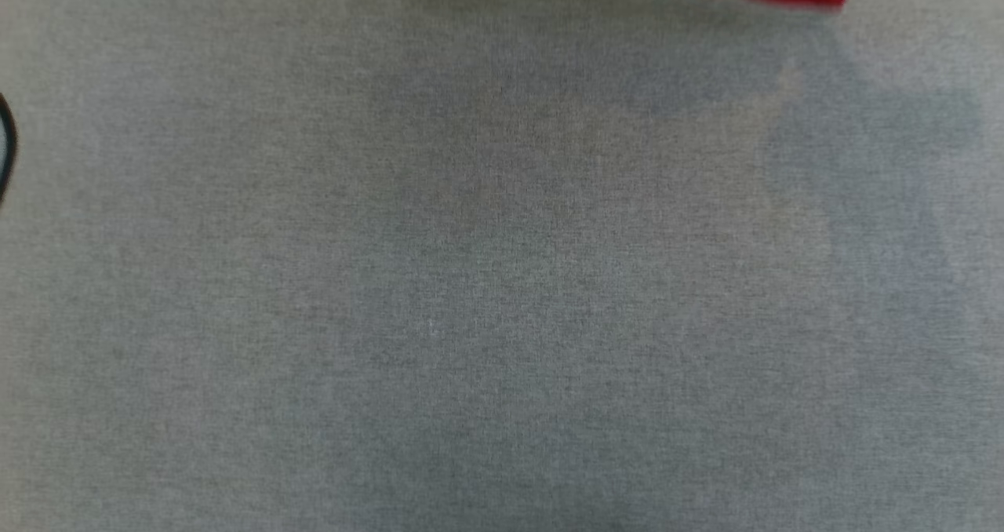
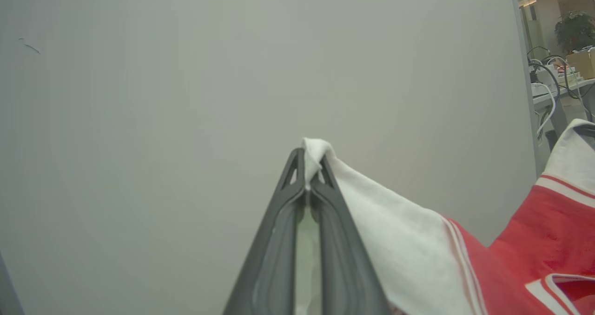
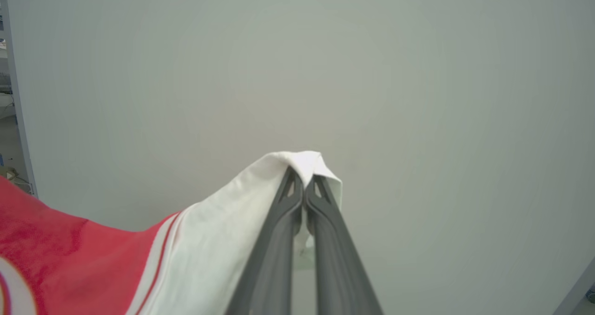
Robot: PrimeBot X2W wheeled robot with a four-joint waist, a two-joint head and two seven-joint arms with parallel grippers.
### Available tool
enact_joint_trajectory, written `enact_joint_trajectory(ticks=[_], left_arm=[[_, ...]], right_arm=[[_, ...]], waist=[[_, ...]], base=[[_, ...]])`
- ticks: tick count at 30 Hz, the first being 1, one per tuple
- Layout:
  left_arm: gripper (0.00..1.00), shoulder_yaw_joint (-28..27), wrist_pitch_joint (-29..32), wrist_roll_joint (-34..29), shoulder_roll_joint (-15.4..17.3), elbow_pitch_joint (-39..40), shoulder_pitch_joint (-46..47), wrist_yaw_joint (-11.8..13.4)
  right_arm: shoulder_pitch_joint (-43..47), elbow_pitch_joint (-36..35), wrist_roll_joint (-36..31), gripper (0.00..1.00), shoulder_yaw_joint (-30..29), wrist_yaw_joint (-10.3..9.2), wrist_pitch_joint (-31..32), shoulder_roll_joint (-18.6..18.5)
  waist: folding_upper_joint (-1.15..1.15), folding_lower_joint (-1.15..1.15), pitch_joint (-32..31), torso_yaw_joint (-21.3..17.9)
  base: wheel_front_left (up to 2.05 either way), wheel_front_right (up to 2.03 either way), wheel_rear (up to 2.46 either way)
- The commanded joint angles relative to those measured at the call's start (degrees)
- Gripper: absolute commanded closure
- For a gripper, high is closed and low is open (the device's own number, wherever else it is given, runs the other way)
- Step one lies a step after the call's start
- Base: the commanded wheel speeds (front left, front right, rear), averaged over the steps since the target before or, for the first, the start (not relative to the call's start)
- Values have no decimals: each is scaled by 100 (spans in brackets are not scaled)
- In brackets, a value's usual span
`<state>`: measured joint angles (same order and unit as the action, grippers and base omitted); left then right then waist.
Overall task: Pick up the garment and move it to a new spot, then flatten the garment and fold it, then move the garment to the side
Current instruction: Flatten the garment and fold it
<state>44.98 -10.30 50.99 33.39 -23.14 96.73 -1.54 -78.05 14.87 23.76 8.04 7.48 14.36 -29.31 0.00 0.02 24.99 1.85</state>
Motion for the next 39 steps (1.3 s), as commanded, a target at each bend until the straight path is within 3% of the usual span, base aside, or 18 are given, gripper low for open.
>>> enact_joint_trajectory(ticks=[1,9,16,23,34,39], left_arm=[[100,-41,-60,-86,-67,-149,223,-61],[100,-141,-216,-103,-306,-1221,864,-302],[100,-238,-403,56,-379,-1628,374,-425],[100,-517,-466,33,-253,-1283,-1034,-371],[100,-1464,-469,-303,-81,273,-4493,132],[100,-1797,-469,-328,65,901,-6114,415]], right_arm=[[-294,166,-68,100,53,1,-84,14],[-1563,1332,-235,100,376,1,-588,183],[-1440,1979,-91,100,794,1,-1109,341],[-363,2089,41,100,1330,1,-1669,278],[2061,1571,482,100,1719,1,-2241,48],[3407,1147,634,100,1557,1,-2227,-81]], waist=[[0,-2,373,-11],[0,-2,664,-17],[0,-2,766,-54],[0,-2,509,-89],[0,-2,-430,-76],[0,-2,-991,-90]], base=[[0,0,0],[0,0,0],[0,0,0],[0,0,0],[0,0,0],[0,0,0]])
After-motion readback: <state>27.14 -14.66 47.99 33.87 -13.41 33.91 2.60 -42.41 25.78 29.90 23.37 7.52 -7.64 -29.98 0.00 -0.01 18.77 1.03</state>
